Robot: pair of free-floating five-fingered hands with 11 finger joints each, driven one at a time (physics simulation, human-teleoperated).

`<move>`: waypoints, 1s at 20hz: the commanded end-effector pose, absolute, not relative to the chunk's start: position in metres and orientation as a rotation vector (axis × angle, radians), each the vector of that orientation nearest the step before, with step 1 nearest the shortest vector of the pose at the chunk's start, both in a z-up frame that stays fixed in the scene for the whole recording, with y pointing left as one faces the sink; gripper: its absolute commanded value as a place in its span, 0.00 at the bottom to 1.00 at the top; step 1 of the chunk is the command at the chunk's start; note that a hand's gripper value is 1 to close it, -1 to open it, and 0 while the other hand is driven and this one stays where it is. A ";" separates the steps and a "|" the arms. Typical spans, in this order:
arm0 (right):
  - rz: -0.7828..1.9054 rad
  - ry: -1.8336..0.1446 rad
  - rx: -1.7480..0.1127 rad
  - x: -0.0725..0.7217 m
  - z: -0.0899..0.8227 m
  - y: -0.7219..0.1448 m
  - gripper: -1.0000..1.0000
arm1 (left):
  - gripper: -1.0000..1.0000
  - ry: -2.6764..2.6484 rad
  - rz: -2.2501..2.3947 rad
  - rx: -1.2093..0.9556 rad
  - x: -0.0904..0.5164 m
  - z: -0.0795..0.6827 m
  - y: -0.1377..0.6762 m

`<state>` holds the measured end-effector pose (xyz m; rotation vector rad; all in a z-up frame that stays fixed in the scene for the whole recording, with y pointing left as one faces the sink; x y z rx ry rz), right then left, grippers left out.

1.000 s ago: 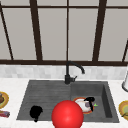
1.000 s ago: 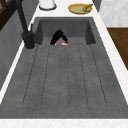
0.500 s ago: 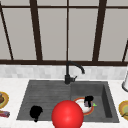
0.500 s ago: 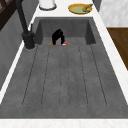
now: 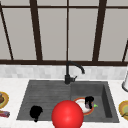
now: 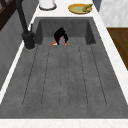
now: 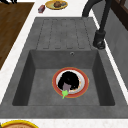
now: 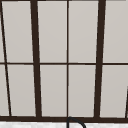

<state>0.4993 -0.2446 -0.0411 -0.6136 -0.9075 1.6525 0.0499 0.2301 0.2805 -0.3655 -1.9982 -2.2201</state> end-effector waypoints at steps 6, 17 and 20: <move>1.607 -0.876 -0.623 0.489 0.027 -0.260 1.00 | 0.50 -1.998 -2.220 -0.365 0.050 0.281 0.230; 1.581 -0.877 -0.619 0.472 0.117 -0.291 1.00 | 0.50 -1.998 -2.220 -0.365 0.050 0.281 0.230; 1.576 -0.869 -0.624 0.471 0.141 -0.297 1.00 | 0.50 -1.998 -2.220 -0.365 0.050 0.281 0.230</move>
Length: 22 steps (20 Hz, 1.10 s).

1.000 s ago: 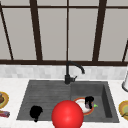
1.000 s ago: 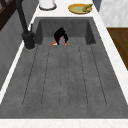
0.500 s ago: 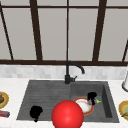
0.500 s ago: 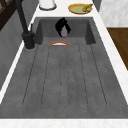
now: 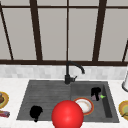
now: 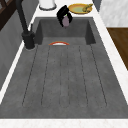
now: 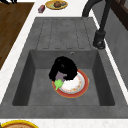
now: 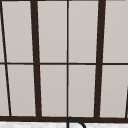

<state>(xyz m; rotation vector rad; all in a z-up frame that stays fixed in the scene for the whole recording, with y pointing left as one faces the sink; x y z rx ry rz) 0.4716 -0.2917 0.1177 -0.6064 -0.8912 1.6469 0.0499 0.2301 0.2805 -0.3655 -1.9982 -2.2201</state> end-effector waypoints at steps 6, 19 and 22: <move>1.552 -0.873 -0.613 0.463 0.189 -0.312 1.00 | 0.50 -1.998 -2.220 -0.365 0.050 0.281 0.230; 1.571 -0.902 -0.600 0.432 0.296 -0.359 1.00 | 0.50 -1.998 -2.220 -0.365 0.050 0.281 0.230; 1.574 -0.909 -0.593 0.424 0.320 -0.375 1.00 | 0.50 -1.998 -2.220 -0.365 0.050 0.281 0.230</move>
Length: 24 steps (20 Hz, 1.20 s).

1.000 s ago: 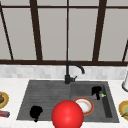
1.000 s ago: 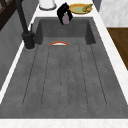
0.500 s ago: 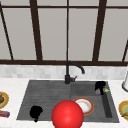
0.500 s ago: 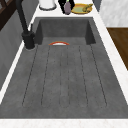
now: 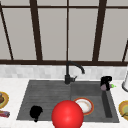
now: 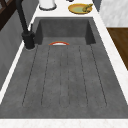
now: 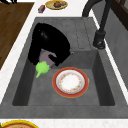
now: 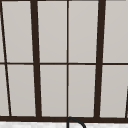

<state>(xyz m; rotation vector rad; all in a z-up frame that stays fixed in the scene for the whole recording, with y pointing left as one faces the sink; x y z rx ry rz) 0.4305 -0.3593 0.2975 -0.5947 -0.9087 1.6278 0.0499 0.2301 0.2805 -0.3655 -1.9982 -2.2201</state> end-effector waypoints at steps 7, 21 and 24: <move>1.588 -0.941 -0.585 0.406 0.364 -0.416 1.00 | 0.50 -1.998 -2.220 -0.365 0.050 0.281 0.230; 1.548 -1.074 -0.687 0.380 0.335 -0.504 1.00 | 0.50 -1.998 -2.220 -0.365 0.050 0.281 0.230; 1.537 -1.090 -0.707 0.372 0.323 -0.521 1.00 | 0.50 -1.998 -2.220 -0.365 0.050 0.281 0.230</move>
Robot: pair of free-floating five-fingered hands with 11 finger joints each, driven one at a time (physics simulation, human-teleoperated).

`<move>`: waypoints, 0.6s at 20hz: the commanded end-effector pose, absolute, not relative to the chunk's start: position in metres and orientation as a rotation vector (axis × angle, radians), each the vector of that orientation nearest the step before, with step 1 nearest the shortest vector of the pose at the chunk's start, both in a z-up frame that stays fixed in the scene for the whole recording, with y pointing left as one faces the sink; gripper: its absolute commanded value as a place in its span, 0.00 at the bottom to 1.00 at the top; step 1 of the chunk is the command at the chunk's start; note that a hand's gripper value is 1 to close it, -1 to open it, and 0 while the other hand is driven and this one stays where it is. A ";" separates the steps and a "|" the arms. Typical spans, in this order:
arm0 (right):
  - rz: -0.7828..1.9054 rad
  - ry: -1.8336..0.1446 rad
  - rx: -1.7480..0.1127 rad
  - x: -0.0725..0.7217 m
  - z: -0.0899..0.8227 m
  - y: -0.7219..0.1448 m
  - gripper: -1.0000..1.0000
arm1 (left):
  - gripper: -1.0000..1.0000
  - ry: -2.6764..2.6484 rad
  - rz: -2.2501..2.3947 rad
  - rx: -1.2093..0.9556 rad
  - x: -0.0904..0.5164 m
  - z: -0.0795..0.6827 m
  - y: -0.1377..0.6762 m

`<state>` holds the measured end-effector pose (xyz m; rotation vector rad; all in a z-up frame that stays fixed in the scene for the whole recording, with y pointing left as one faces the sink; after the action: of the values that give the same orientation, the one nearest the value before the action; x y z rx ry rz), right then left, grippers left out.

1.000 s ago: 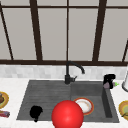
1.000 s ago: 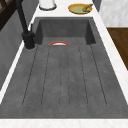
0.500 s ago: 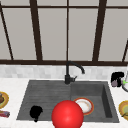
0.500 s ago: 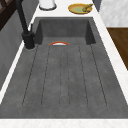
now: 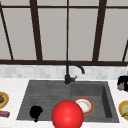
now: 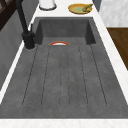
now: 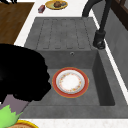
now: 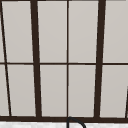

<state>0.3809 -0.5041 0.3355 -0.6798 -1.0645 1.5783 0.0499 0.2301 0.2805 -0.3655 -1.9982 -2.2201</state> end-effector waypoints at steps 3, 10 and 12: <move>1.541 -1.088 -0.706 0.362 0.312 -0.541 1.00 | 0.50 -1.998 -2.220 -0.365 0.050 0.281 0.230; 1.512 -1.056 -0.745 0.333 0.263 -0.566 1.00 | 0.50 -1.998 -2.220 -0.365 0.050 0.281 0.230; 1.502 -1.037 -0.770 0.327 0.247 -0.569 1.00 | 0.50 -1.998 -2.220 -0.365 0.050 0.281 0.230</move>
<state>0.3385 -0.5648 0.2700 -0.7414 -1.0521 1.5533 0.0499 0.2301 0.2805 -0.3655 -1.9982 -2.2201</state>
